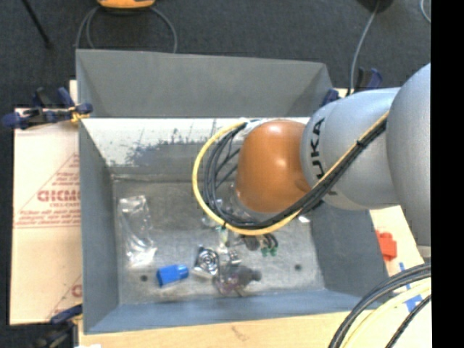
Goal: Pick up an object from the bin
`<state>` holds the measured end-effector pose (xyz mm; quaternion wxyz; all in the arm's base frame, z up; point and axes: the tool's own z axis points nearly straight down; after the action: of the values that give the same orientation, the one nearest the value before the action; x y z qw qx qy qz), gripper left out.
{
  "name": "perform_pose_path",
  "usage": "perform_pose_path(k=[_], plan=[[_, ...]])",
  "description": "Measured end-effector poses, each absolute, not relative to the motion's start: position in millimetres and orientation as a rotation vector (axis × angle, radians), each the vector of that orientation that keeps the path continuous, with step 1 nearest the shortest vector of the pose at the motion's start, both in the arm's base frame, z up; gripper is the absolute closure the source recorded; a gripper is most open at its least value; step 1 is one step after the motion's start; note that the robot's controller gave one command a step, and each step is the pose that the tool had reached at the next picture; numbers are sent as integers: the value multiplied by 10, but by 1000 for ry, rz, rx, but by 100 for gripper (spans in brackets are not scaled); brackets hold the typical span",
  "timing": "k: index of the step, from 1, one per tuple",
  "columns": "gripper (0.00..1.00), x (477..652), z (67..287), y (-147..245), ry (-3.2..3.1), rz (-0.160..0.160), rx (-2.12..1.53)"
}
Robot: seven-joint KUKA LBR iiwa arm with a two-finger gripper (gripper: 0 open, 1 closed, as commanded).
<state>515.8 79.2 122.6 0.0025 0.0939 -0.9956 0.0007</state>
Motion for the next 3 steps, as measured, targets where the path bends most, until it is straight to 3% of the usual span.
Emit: perform_pose_path(k=[1, 2, 3], plan=[[0, 5092, 734, 745, -3115, 1, 480], [100, 5105, 760, 751, -3120, -2, 474], [0, 5081, 735, 752, -3113, -3, 472]])
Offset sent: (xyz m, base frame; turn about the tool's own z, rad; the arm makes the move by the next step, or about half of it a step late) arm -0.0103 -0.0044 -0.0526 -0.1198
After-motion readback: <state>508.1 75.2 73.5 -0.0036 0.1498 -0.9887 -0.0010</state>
